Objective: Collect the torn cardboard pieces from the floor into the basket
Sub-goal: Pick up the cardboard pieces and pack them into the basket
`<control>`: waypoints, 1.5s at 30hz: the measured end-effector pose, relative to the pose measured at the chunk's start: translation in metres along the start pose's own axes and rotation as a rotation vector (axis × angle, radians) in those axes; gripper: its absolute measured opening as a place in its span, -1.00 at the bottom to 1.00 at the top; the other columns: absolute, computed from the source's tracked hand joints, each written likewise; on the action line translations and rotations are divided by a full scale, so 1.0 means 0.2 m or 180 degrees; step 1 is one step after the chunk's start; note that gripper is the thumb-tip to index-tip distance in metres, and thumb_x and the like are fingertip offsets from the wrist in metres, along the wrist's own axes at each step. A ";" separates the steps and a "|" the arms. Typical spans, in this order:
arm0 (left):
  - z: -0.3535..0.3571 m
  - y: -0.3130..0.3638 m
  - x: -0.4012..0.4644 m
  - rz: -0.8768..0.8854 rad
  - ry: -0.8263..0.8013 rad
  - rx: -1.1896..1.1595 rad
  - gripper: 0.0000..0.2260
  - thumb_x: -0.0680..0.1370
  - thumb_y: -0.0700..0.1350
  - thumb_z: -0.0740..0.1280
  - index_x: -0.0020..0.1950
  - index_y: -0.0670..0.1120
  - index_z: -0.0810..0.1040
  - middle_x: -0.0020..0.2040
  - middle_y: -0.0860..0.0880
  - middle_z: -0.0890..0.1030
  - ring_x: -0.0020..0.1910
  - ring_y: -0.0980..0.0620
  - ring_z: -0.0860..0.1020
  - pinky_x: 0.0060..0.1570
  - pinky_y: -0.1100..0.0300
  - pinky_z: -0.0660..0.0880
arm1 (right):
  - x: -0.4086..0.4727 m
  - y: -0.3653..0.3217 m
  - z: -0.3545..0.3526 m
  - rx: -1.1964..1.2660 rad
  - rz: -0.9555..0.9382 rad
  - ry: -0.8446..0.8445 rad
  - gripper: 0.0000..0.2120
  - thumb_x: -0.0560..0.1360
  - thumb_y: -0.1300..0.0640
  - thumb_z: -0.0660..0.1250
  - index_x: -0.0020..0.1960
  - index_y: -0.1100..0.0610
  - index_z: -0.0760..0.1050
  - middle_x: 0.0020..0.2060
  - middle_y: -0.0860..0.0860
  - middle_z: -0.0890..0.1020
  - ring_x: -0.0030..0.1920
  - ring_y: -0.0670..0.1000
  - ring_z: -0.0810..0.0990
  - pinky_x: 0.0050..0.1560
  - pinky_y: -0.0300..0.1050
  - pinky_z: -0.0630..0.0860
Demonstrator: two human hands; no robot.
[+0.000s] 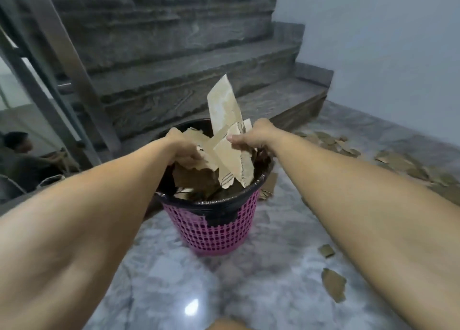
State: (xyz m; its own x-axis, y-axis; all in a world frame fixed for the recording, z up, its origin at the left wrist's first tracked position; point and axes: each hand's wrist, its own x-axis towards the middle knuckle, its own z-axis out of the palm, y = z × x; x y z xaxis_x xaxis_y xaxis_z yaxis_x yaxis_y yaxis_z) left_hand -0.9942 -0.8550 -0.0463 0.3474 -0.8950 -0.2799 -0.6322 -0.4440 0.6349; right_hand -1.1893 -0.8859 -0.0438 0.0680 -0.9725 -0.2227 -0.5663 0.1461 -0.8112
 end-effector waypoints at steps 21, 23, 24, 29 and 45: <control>0.56 0.96 0.07 0.1802 -0.0829 0.0403 -0.89 0.45 -0.25 0.37 -0.05 -0.23 0.60 -0.19 -0.20 0.58 -0.29 -0.12 0.55 -0.27 0.04 0.59 | -0.19 0.37 -1.03 -0.0168 0.1214 0.0509 -0.69 0.50 0.11 0.45 0.15 0.26 0.52 -0.04 0.11 0.60 -0.18 0.05 0.61 -0.21 -0.05 0.62; 0.65 1.06 0.00 0.1940 -0.1161 0.0574 -0.82 0.46 -0.22 0.42 0.01 -0.26 0.58 -0.17 -0.18 0.58 -0.30 -0.09 0.55 -0.28 0.07 0.60 | -0.28 0.42 -1.18 -0.0222 0.1369 0.0712 -0.69 0.52 0.09 0.43 0.17 0.24 0.51 -0.07 0.09 0.59 -0.22 0.01 0.60 -0.17 -0.05 0.62; 0.69 1.11 -0.04 0.1999 -0.1277 0.0633 -0.78 0.46 -0.20 0.44 0.04 -0.27 0.58 -0.14 -0.20 0.60 -0.29 -0.09 0.56 -0.26 0.06 0.60 | -0.33 0.46 -1.25 -0.0241 0.1432 0.0834 -0.67 0.51 0.09 0.44 0.18 0.25 0.52 -0.10 0.09 0.60 -0.24 0.01 0.61 -0.15 -0.04 0.63; 0.87 1.31 -0.28 0.2331 -0.1714 0.0658 -0.75 0.48 -0.19 0.46 0.09 -0.28 0.57 -0.06 -0.22 0.62 -0.18 -0.12 0.59 -0.17 0.04 0.60 | -0.70 0.59 -1.54 -0.0345 0.1865 0.1171 -0.73 0.50 0.08 0.46 0.03 0.24 0.50 -0.06 0.14 0.61 -0.11 0.07 0.62 -0.05 0.04 0.63; 1.39 1.43 -0.66 0.2573 -0.2423 0.0918 -0.66 0.51 -0.19 0.44 0.20 -0.32 0.52 0.03 -0.24 0.61 -0.16 -0.12 0.59 -0.05 -0.02 0.62 | -1.18 1.06 -1.76 -0.0270 0.2560 0.1455 -0.67 0.49 0.06 0.46 0.15 0.22 0.52 -0.04 0.13 0.62 -0.12 0.04 0.63 0.07 0.13 0.63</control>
State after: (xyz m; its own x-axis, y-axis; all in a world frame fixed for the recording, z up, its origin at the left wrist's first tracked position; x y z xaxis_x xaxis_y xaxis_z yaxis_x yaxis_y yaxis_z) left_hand -1.4135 -0.8770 -0.0273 -0.6794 -0.6737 -0.2907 -0.6492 0.3673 0.6661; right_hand -1.6134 -0.6896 0.0270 -0.6915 -0.5638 -0.4516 -0.3620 0.8114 -0.4589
